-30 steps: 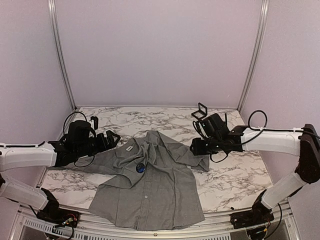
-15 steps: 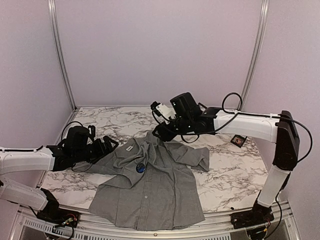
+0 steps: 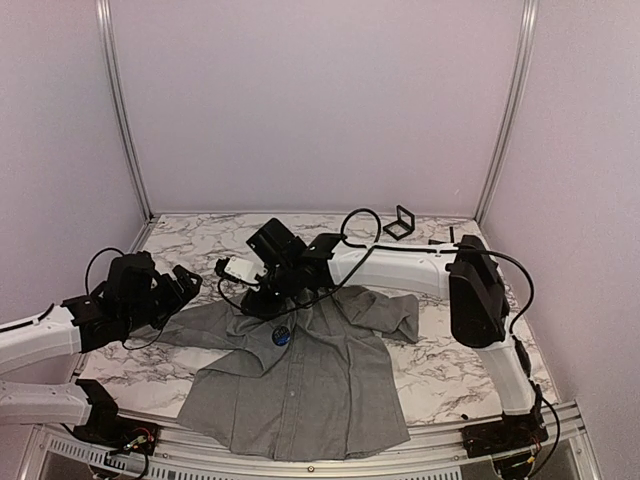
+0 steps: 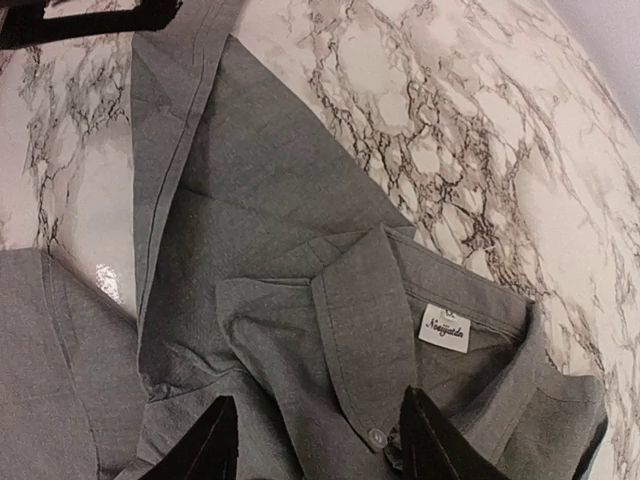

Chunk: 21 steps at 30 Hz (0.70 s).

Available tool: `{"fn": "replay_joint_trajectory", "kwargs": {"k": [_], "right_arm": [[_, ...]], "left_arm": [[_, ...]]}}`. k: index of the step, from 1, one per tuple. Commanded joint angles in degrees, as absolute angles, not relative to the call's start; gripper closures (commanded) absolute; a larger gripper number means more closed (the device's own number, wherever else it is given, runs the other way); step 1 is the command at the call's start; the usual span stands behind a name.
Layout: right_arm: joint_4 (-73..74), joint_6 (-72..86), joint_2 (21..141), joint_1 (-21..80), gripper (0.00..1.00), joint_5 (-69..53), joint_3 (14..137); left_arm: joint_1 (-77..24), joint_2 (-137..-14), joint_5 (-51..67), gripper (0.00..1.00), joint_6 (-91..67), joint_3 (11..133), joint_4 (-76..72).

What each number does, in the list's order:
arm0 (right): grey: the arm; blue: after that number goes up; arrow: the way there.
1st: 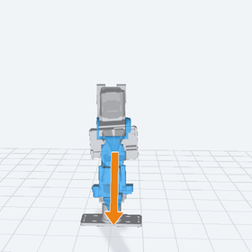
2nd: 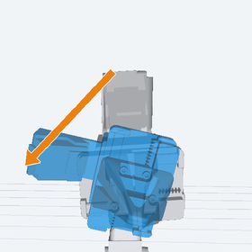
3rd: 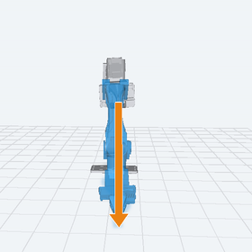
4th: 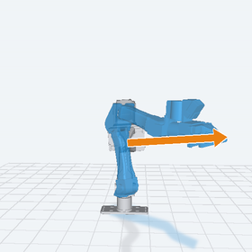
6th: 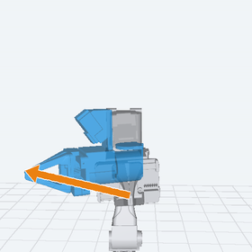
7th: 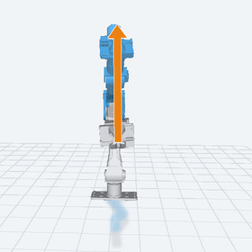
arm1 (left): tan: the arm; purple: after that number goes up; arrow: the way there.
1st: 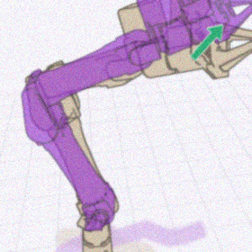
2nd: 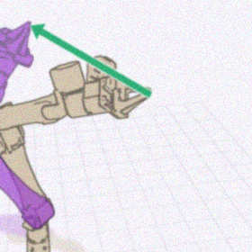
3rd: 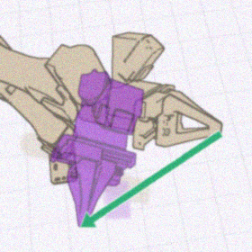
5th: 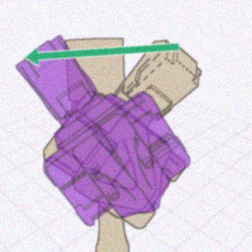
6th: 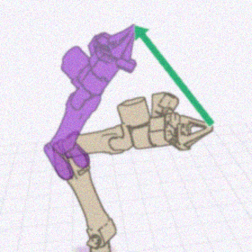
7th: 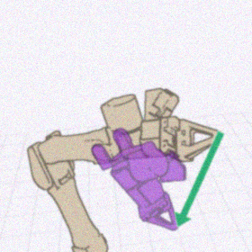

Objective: Remove the brooch from the garment
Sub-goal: Adjust the crumpled clothing at the center of the board.

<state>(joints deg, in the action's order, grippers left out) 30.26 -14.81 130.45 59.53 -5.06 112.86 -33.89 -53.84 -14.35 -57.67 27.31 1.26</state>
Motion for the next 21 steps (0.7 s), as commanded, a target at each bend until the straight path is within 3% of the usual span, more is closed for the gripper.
{"fn": "replay_joint_trajectory", "kwargs": {"k": [1, 9, 13, 18, 21], "right_arm": [[37.9, -16.1, 134.7, 59.9, 0.5, -3.1, 118.9], [40.4, -15.7, 137.6, 59.9, 0.6, -1.8, 120.6], [40.9, -15.1, 138.7, 59.9, 0.73, -0.8, 121.6], [39.5, -11.3, 139.0, 59.7, 1.0, -1.3, 122.7], [38.9, -7.7, 139.3, 58.7, 1.0, -3.6, 124.0]], "left_arm": [[-32.9, -51.6, -18.5, 0.01, -58.1, 27.8, 7.1], [-31.8, -49.8, -18.3, 0.01, -58.1, 27.2, 7.3], [-31.7, -50.3, -17.4, 0.01, -57.9, 27.0, 6.3], [-31.6, -51.2, -15.8, 0.01, -57.2, 26.9, 4.7], [-31.6, -51.9, -14.3, 0.01, -56.6, 27.1, 3.7]]}}
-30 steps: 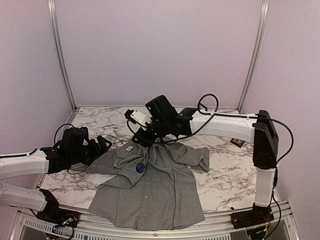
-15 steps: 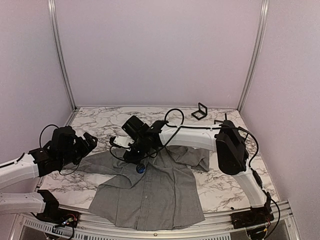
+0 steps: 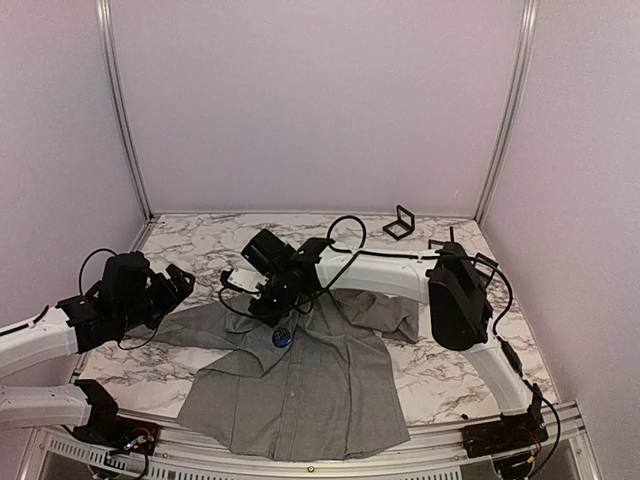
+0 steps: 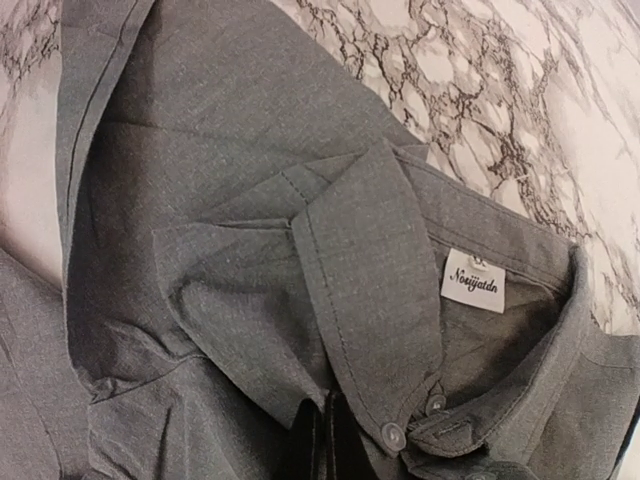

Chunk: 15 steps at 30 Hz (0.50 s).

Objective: Remove the brooch from the garment
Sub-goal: Adjust the crumpled clothing at the center of the board.

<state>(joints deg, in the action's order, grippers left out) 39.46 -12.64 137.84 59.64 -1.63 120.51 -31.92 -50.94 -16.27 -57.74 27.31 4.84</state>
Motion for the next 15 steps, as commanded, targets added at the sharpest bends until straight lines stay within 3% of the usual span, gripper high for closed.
{"fn": "replay_joint_trajectory", "kwargs": {"k": [1, 15], "right_arm": [[38.6, -5.6, 139.2, 58.1, 1.0, -4.2, 124.4], [24.9, 22.9, 135.0, 51.7, 1.0, -8.9, 121.6]], "left_arm": [[-31.6, -52.2, -13.7, 0.01, -56.3, 27.1, 3.0], [-31.1, -63.4, 1.9, 0.01, -52.3, 31.9, -8.2]]}}
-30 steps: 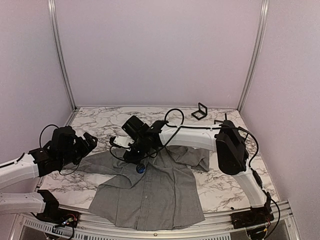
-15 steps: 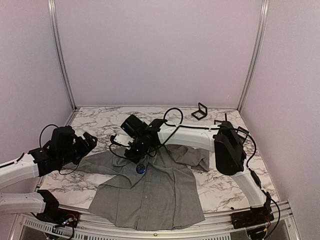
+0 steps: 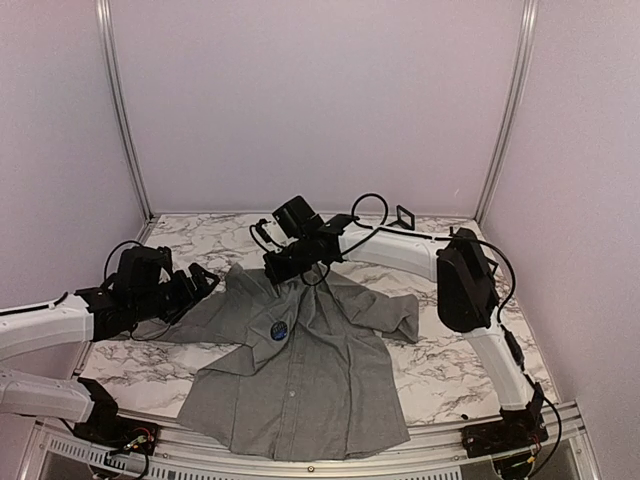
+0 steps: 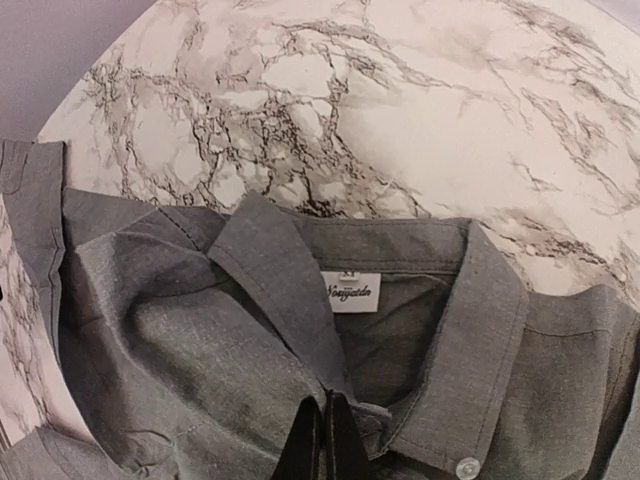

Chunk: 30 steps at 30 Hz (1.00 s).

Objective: Remove the brooch from the garment
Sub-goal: Adjust the crumpled clothing at the center of the board.

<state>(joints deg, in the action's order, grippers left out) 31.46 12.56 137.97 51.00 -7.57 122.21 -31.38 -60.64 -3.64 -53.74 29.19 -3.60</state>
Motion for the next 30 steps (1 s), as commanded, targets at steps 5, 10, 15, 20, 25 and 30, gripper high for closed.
{"fn": "replay_joint_trajectory", "kwargs": {"k": [5, 10, 15, 20, 25, 30], "right_arm": [[20.4, 24.9, 133.9, 52.1, 1.0, -11.4, 119.3], [20.8, 23.5, 133.2, 52.1, 0.87, -13.1, 118.3], [20.1, 20.1, 129.1, 52.1, 0.68, -13.0, 112.6], [18.9, 11.6, 123.1, 52.1, 0.53, -12.9, 105.5], [21.9, -1.2, 120.6, 52.6, 0.44, -12.3, 102.0], [26.1, -8.4, 123.4, 53.3, 0.44, -8.3, 103.6]], "left_arm": [[-31.1, -66.2, 5.3, 0.05, -52.9, 32.5, -11.0], [-31.1, -69.9, 7.5, 0.11, -53.8, 31.8, -13.8], [-31.2, -71.9, 8.9, 0.16, -55.5, 30.7, -17.2], [-31.4, -72.3, 9.4, 0.2, -56.6, 30.2, -18.2], [-31.6, -72.6, 9.6, 0.22, -58.1, 29.6, -18.6], [-32.2, -73.8, 10.0, 0.24, -60.2, 29.1, -20.3]]}}
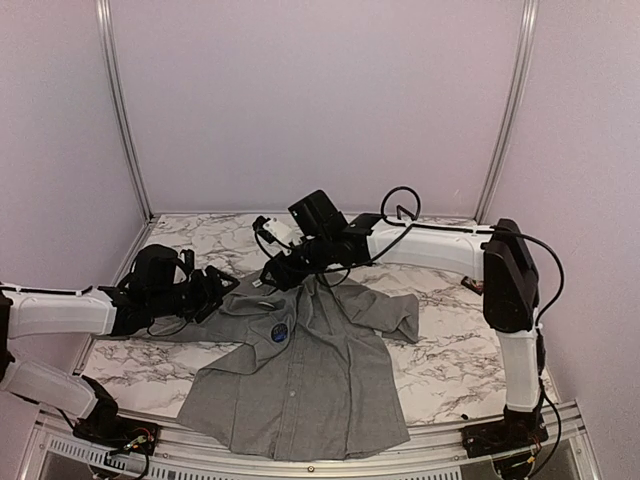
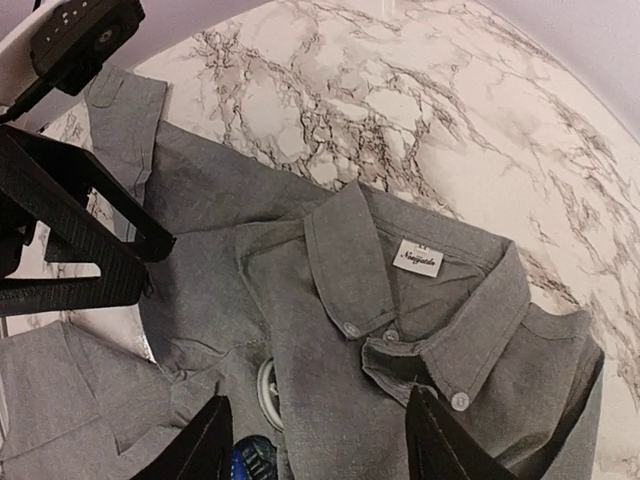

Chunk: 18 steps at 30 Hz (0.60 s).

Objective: Remove the brooch from the garment
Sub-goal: Adjust the crumpled clothing at the center of the board, then hold the crumpled clothing at the center of the board.

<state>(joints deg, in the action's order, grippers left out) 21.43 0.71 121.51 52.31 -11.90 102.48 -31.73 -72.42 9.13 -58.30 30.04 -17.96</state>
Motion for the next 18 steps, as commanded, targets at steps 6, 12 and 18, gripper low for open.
{"fn": "replay_joint_trajectory", "kwargs": {"k": [6, 12, 18], "right_arm": [[28.2, -11.5, 124.7, 53.5, 0.46, -4.9, 104.0], [28.1, -10.3, 125.5, 54.1, 0.65, -6.0, 103.0], [27.3, -8.3, 125.5, 55.1, 0.8, -8.8, 101.5]], "left_arm": [[-33.2, -75.6, 10.1, 0.25, -63.9, 28.2, -22.7], [-34.4, -78.3, 10.7, 0.28, -66.6, 27.7, -25.2], [-35.4, -80.7, 11.1, 0.31, -69.5, 27.0, -28.9]]}}
